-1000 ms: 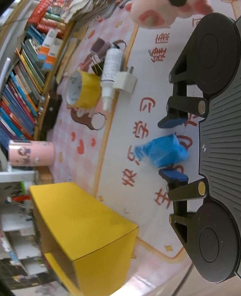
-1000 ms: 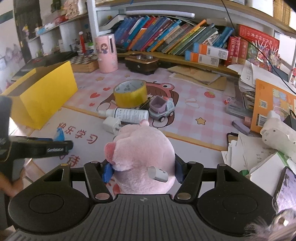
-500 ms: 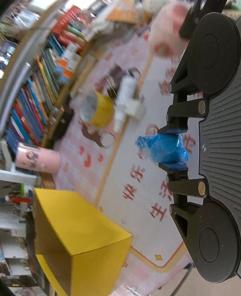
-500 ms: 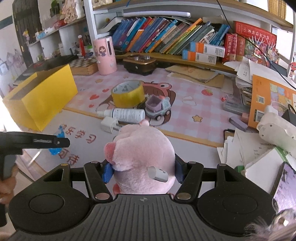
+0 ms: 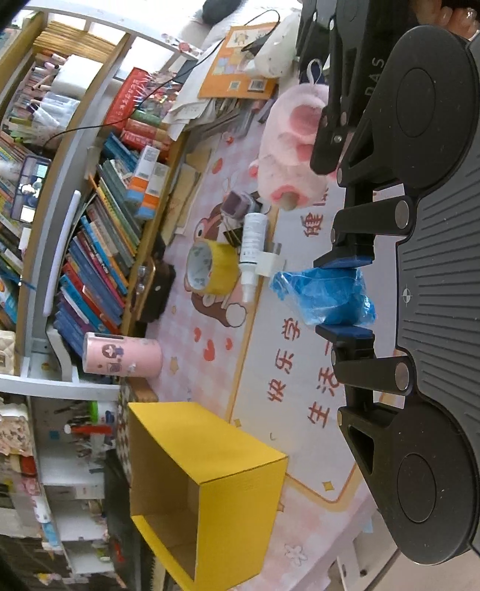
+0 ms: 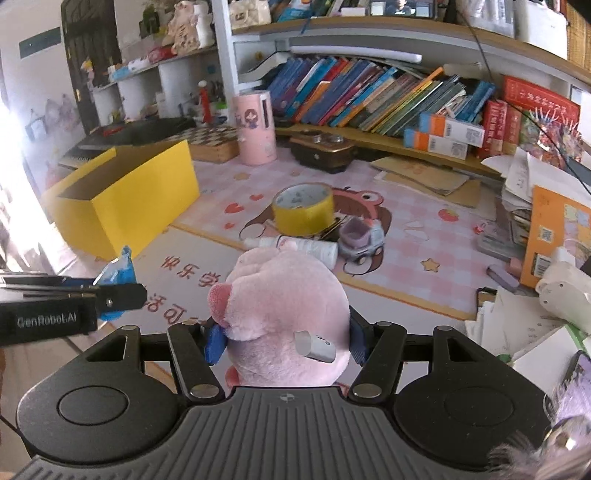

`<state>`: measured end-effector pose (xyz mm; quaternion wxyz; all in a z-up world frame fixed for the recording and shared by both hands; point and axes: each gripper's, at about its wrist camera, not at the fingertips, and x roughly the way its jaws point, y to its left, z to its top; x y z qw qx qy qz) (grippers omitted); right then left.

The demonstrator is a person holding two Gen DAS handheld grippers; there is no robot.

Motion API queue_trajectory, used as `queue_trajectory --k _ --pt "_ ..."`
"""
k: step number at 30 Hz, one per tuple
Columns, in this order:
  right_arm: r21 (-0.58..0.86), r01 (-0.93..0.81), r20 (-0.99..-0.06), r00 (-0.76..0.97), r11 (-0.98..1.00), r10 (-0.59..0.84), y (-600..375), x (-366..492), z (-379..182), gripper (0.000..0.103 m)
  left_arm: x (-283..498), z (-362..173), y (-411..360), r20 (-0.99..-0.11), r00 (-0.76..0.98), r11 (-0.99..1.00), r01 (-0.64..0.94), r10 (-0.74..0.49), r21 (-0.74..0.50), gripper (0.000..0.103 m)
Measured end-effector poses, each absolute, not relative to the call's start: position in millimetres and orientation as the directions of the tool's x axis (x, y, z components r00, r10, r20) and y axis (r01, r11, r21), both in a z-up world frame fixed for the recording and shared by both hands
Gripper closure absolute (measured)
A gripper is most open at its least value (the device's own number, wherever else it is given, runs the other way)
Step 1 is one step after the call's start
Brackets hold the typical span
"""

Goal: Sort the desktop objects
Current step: 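Lift the pig with the right tool while the left tool grasps the blue bag, then carry the pig and blue bag with both tools over the yellow box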

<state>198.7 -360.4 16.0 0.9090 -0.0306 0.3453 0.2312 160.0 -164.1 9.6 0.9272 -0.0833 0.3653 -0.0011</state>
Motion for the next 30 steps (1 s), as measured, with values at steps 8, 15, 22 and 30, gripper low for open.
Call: queue_trajectory --k 8,15,22,30 --pt "0.11 -0.416 -0.654 0.653 0.903 0.381 -347 186 17 0.043 151 10 -149 -0.66 0.743 0.981 -0.018 -0.115 -0.191 0.075" --pt "0.108 -0.363 -0.658 0.672 0.925 0.34 -331 166 20 0.044 138 13 -130 -0.636 0.752 0.977 0.05 -0.173 -0.208 0.076" --pt "0.116 -0.338 -0.685 0.654 0.934 0.321 -292 138 18 0.044 109 6 -86 -0.648 0.731 0.968 0.072 -0.214 -0.239 0.076" --pt "0.123 -0.341 -0.719 0.617 0.932 0.32 -232 83 9 0.044 63 -3 -22 -0.68 0.696 0.959 0.044 -0.23 -0.279 0.076"
